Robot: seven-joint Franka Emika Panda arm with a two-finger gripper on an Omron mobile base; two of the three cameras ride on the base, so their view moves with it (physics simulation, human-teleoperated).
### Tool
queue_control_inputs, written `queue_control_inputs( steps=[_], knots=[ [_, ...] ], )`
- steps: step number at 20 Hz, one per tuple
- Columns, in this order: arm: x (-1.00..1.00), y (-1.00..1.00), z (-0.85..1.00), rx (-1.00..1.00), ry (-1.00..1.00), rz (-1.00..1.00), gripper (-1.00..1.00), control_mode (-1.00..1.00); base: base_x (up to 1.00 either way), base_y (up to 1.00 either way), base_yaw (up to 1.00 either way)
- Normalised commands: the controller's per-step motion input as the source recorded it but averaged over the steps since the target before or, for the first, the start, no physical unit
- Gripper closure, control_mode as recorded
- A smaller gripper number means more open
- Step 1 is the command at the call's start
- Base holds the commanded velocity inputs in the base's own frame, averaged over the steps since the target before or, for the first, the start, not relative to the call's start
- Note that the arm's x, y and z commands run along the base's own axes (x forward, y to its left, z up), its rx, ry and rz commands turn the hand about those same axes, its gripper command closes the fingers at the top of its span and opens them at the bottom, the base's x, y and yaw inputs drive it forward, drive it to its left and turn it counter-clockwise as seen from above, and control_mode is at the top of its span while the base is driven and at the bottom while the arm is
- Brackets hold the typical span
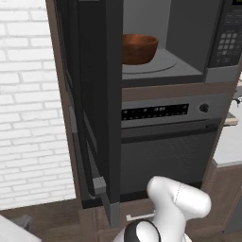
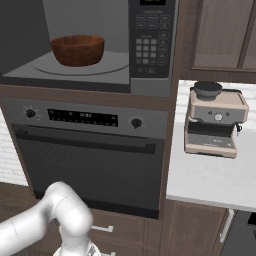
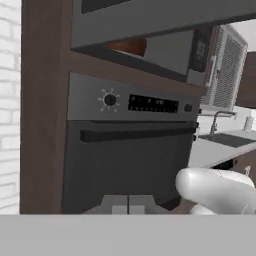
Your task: Open the microwave, place the bowl with waffle inside the microwave, then close the microwave door and turn it on.
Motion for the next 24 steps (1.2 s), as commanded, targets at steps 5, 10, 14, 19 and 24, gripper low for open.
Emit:
queue_control_inputs(
  steps=[5,10,14,19,24],
  knots=[
    [0.01,-0.38,0.33,-0.35,-0.42,-0.08,1.0,-1.0,0.0,0.0,0.0],
    [-0.01,-0.39,0.46,-0.27,-0.52,-0.11,1.0,-1.0,0.0,0.0,0.0],
    [0.0,-0.5,0.67,-0.21,-0.49,-0.03,1.0,-1.0,0.0,0.0,0.0],
    [0.0,-0.68,0.6,-0.18,-0.46,0.0,1.0,-1.0,0.0,0.0,0.0],
    [-0.22,-0.69,0.52,-0.21,-0.48,-0.07,1.0,-1.0,0.0,0.0,0.0]
  ],
)
